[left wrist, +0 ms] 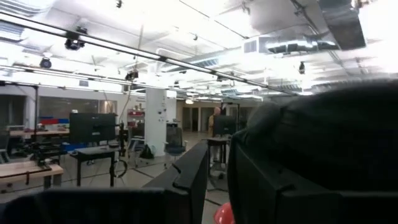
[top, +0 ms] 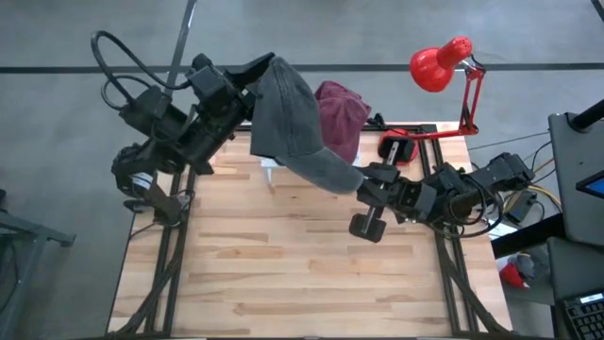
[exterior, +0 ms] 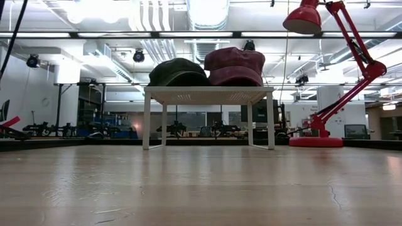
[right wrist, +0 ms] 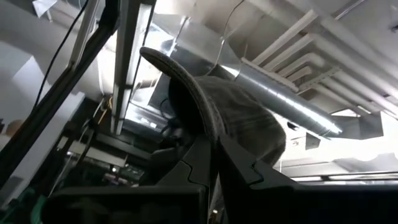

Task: Pick & Place hat
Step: Stack the black cap on top of the black cap on the shelf

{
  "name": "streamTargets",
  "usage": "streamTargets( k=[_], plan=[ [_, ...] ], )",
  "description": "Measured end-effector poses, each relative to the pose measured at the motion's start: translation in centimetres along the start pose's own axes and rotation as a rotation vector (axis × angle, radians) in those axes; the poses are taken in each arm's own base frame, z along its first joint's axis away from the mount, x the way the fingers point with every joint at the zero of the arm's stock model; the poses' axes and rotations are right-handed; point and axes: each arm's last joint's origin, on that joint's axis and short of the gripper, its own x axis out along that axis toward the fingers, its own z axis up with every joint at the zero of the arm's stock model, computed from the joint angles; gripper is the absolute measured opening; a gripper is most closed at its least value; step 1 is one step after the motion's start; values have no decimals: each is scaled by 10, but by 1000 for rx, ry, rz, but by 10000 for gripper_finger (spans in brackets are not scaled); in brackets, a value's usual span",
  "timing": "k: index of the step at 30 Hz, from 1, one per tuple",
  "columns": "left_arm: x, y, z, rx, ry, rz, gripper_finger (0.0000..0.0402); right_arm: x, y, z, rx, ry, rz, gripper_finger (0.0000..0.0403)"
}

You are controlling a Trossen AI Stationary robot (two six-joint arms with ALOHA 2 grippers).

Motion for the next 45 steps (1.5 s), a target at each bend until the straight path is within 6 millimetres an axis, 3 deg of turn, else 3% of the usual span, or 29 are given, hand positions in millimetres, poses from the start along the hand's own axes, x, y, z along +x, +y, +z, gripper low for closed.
streamTargets(
  k=[12, 18, 22, 33, 45],
  plan=[
    [1, 5, 5, -43, -34, 30, 96, 0, 7, -11, -156, 87, -16, 13],
    [-4, 0, 5, 138, -21, 0, 97, 1, 3, -5, -240, 75, -39, 13],
    [-7, 1, 8, 166, -21, -4, 97, 4, -1, -1, -259, 71, -60, 13],
    [-8, 5, 7, 360, 89, 144, 97, 5, -5, 4, -286, 62, -76, 13],
    [-18, 35, 33, 319, 107, 315, 97, 5, -5, 4, -294, 63, -72, 13]
  ],
)
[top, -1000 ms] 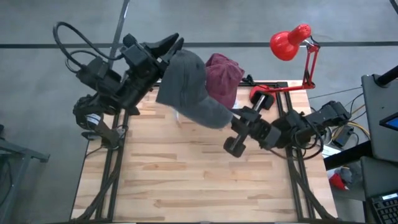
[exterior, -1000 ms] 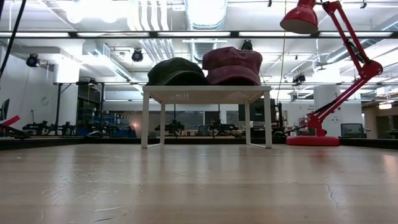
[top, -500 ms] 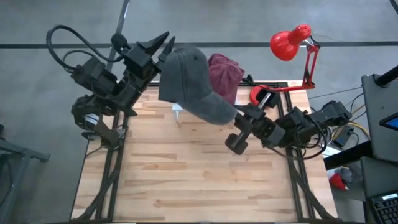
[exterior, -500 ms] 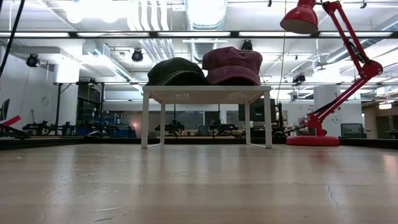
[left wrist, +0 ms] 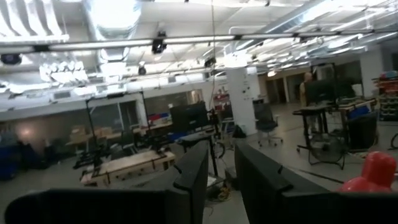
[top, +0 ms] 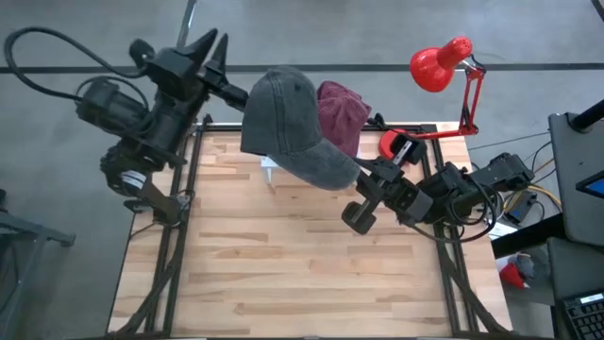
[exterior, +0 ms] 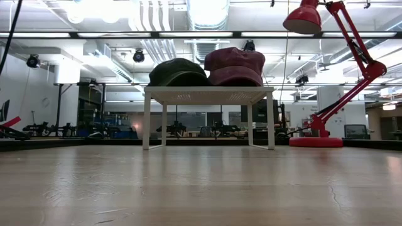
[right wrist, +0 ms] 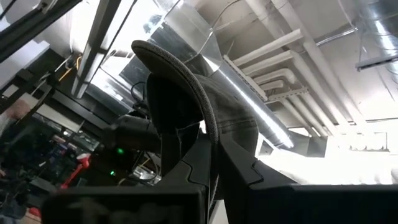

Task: Pick & Place hat
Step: Stack the black cap on top of the black cap on the shelf

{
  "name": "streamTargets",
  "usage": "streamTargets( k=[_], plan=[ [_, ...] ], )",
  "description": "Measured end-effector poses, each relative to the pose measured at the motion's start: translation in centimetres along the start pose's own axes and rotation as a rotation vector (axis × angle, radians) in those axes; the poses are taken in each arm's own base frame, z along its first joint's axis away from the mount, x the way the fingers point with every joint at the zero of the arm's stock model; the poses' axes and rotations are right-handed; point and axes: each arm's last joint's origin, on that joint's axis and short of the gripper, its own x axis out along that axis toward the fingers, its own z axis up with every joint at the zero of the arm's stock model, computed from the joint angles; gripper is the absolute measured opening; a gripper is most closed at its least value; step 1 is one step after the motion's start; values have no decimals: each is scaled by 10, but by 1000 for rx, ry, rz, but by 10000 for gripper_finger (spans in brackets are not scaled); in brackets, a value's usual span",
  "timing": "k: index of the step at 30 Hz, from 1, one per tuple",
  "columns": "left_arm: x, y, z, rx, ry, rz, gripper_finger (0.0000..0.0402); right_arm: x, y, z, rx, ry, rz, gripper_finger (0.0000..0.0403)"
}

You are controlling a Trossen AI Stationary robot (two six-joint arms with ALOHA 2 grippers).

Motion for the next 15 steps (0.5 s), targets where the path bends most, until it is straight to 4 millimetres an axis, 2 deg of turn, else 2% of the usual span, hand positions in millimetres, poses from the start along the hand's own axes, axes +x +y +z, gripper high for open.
streamTargets(
  k=[7, 15],
  plan=[
    [-4, 14, 3, -49, 57, 29, 97, -1, 3, 0, -173, 58, -13, 13],
    [-14, 15, 7, -156, 62, -15, 97, 2, 0, 2, -461, 125, -42, 13]
  ],
)
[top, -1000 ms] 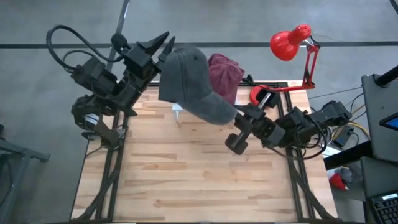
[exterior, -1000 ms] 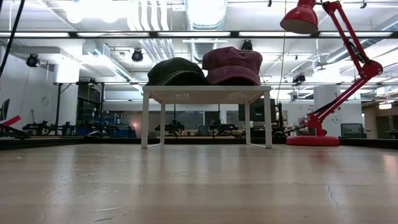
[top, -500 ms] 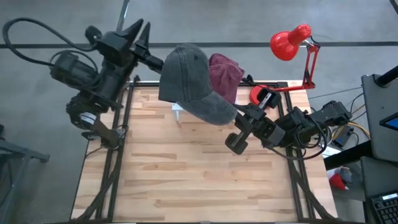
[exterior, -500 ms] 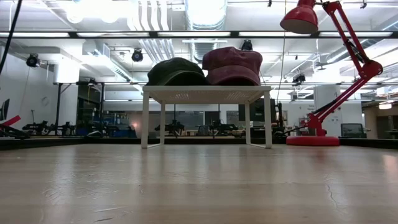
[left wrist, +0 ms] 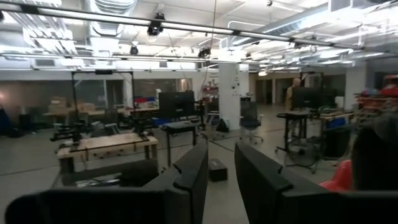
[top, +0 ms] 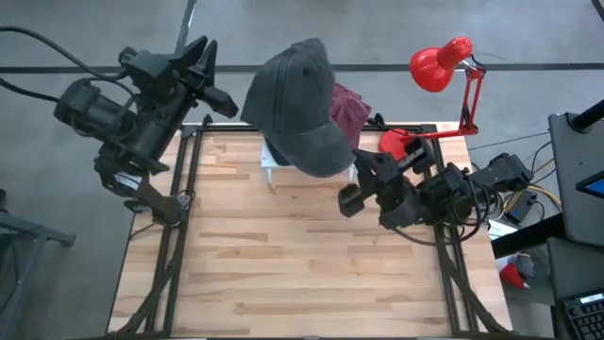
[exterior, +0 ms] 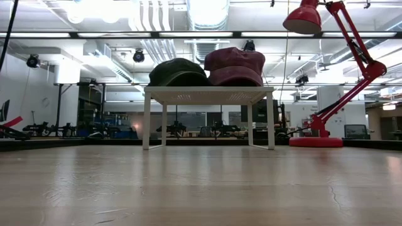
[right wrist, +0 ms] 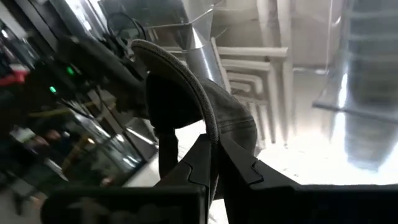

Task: Pick & Place hat
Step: Stack the black cap on top of the black cap on the shelf

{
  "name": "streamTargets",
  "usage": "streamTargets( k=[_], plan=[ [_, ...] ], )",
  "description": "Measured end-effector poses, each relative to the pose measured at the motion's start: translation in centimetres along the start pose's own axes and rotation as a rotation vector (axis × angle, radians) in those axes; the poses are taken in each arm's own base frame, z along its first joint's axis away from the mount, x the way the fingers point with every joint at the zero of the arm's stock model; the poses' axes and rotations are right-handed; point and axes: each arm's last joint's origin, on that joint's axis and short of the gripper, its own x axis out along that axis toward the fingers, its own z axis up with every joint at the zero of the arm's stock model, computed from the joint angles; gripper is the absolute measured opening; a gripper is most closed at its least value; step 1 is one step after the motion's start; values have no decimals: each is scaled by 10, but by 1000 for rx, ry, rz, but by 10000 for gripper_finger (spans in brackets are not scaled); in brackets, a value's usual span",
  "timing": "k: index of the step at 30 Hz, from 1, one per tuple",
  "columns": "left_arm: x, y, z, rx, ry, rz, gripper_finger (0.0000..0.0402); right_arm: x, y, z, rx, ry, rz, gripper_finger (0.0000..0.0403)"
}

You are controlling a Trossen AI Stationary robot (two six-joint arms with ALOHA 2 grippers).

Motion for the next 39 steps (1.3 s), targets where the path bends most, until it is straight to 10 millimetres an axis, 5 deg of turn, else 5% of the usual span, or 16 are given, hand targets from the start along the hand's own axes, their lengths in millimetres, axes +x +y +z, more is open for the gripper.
streamTargets(
  k=[13, 22, 32, 39],
  plan=[
    [-20, -6, 5, -258, -7, -122, 97, 10, -19, 8, -430, -8, -57, 13],
    [-47, -3, 16, -479, 5, -298, 97, 14, -11, 6, -622, -44, 43, 13],
    [-93, 1, 27, -479, 1, -646, 97, 11, 12, 1, -636, -89, 271, 13],
    [-114, 0, 16, -331, 156, -656, 97, 4, 28, -5, -609, -87, 393, 13]
  ],
)
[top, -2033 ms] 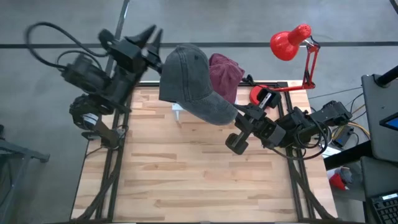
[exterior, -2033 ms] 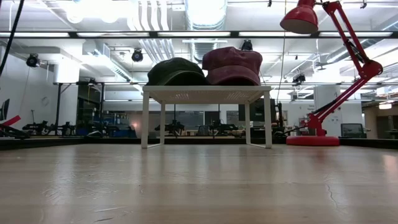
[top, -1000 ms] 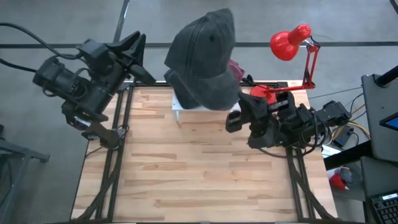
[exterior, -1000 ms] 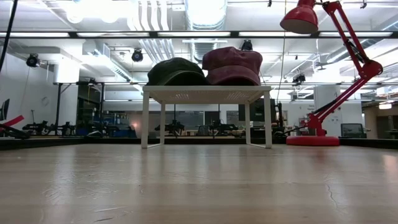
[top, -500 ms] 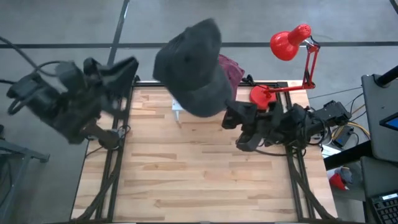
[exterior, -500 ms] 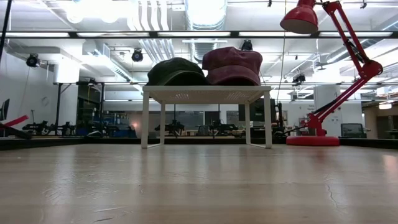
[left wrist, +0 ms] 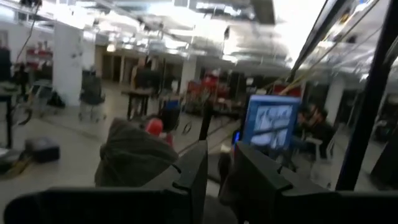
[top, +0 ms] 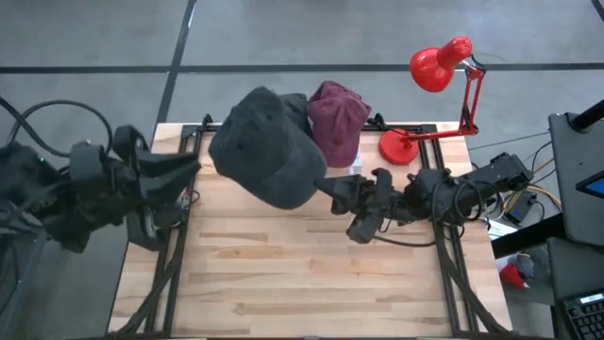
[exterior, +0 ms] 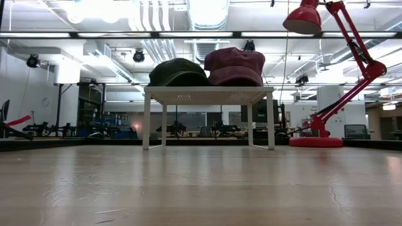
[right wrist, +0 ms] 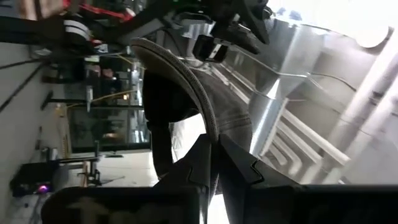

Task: Pick & Place hat
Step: Stack the black cap on top of the black cap on the shelf

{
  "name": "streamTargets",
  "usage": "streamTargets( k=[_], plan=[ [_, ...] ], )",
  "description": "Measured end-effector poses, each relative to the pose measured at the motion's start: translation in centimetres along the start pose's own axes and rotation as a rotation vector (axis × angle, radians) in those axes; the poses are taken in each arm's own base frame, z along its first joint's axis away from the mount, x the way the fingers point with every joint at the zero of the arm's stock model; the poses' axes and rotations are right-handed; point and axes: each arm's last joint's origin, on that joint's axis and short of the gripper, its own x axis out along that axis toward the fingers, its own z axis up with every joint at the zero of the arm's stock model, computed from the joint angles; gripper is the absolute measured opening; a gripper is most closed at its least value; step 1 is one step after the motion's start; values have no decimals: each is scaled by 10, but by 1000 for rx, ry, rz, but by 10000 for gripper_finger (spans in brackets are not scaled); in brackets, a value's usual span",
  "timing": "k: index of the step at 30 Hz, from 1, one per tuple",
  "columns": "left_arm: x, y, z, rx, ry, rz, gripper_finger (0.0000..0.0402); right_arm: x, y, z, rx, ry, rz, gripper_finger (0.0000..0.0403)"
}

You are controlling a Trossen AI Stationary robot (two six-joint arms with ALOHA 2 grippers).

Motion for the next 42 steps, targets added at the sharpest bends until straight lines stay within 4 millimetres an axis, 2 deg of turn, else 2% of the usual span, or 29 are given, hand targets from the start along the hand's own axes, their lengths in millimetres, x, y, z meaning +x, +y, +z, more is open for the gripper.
streamTargets(
  k=[7, 13, 16, 19, 23, 25, 29, 32, 37, 40, 42],
  plan=[
    [-27, -6, -7, 55, 159, 139, 107, -4, 7, 8, -5, -29, 26, 13],
    [-49, -24, -16, 6, 168, -20, 136, -10, 7, 19, -37, -65, 30, 13],
    [-51, -38, -29, -32, 140, -229, 135, -12, 6, 21, -37, -74, 27, 13],
    [-36, -51, -47, -79, 142, -479, 133, -12, 6, 22, -37, -75, 27, 13],
    [4, -61, -68, -148, 187, -841, 133, -12, 6, 22, -34, -67, 29, 13],
    [25, -51, -70, -155, 227, -868, 133, -12, 6, 22, -33, -65, 29, 13],
    [51, -5, -48, -216, 275, -827, 133, -14, 6, 25, -15, -58, 36, 13],
    [47, 28, -23, -269, 191, -912, 133, -14, 6, 25, 20, -60, 37, 13],
    [18, 60, 12, -170, 14, -966, 133, -15, 8, 26, 16, -61, 43, 13],
    [8, 76, 18, -134, 3, -879, 133, -15, 9, 26, 16, -62, 45, 13],
    [4, 88, 17, -115, 41, -713, 133, -15, 9, 26, 15, -63, 45, 13]
  ],
)
